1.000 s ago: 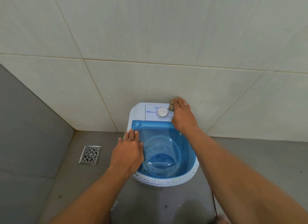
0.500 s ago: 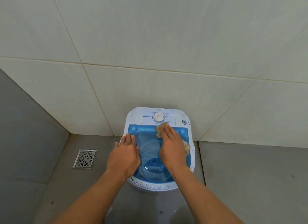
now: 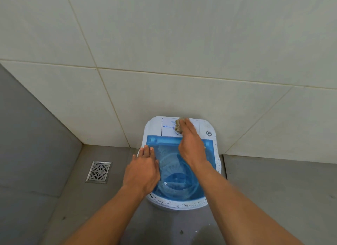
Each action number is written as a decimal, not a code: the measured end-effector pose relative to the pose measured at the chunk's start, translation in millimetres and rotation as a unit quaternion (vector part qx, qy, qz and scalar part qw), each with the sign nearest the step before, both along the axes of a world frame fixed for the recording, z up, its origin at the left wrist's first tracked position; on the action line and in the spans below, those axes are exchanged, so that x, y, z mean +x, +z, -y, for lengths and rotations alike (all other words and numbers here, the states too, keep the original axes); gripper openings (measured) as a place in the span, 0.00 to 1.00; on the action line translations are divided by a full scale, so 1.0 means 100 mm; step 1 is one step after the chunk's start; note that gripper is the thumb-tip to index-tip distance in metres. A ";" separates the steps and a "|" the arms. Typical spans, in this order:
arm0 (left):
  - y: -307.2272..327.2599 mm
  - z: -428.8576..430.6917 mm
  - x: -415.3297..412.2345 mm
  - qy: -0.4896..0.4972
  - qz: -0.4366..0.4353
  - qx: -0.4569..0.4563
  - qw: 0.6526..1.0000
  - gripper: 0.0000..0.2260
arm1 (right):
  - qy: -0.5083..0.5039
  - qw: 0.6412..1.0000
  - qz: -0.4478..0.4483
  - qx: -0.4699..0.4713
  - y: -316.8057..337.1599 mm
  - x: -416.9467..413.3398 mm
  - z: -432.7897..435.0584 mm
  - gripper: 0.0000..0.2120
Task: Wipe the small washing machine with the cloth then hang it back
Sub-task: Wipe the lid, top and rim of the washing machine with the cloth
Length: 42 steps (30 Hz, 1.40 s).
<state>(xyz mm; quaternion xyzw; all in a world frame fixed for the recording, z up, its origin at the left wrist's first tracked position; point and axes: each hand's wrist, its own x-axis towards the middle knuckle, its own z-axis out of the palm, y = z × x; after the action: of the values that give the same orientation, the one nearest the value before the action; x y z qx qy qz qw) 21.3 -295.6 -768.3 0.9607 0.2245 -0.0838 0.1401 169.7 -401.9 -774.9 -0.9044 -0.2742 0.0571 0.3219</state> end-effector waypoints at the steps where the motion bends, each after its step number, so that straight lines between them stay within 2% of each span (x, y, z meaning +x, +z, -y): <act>1: 0.00 0.00 0.00 0.000 -0.001 0.000 1.000 0.25 | 0.021 0.999 0.026 -0.024 0.01 0.02 -0.01 0.39; 7: 0.02 0.02 0.00 0.006 -0.004 0.000 1.000 0.25 | 0.165 0.963 0.146 -0.155 0.13 0.18 -0.18 0.30; 11: 0.04 0.01 0.00 0.002 -0.008 -0.001 1.000 0.25 | 0.206 0.948 0.179 -0.163 0.12 0.18 -0.06 0.33; 14: 0.04 0.00 0.00 -0.002 -0.009 -0.002 1.000 0.25 | 0.230 0.944 0.175 -0.161 0.09 0.21 0.10 0.35; 16: 0.02 -0.01 0.00 -0.003 -0.009 0.001 1.000 0.25 | 0.218 0.955 0.152 -0.132 0.05 0.18 0.20 0.38; 19: 0.01 -0.02 0.00 -0.001 -0.010 -0.005 1.000 0.25 | 0.147 0.981 0.086 -0.092 0.03 0.09 0.30 0.43; 23: 0.02 -0.01 0.01 0.002 -0.006 -0.009 1.000 0.25 | 0.072 0.993 0.053 -0.077 0.10 0.08 0.20 0.41; 28: 0.03 0.01 0.01 0.008 -0.003 -0.009 1.000 0.25 | 0.121 0.980 0.095 -0.124 0.17 0.18 -0.09 0.36; 35: 0.03 0.00 0.01 0.007 -0.005 -0.013 1.000 0.25 | 0.214 0.931 0.183 -0.232 0.20 0.03 -0.03 0.34; 39: 0.01 -0.01 0.00 0.009 -0.006 -0.015 1.000 0.25 | 0.255 0.922 0.194 -0.218 0.14 0.03 0.13 0.31; 42: 0.01 -0.01 -0.01 0.009 -0.005 -0.022 1.000 0.25 | 0.259 0.936 0.157 -0.181 0.10 0.00 0.28 0.35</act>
<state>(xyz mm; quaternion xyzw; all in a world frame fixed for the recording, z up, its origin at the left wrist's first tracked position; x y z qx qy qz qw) 20.1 -294.1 -767.2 0.9550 0.2318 -0.0920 0.1604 169.6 -429.7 -764.9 -0.8427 -0.5306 0.0446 0.0796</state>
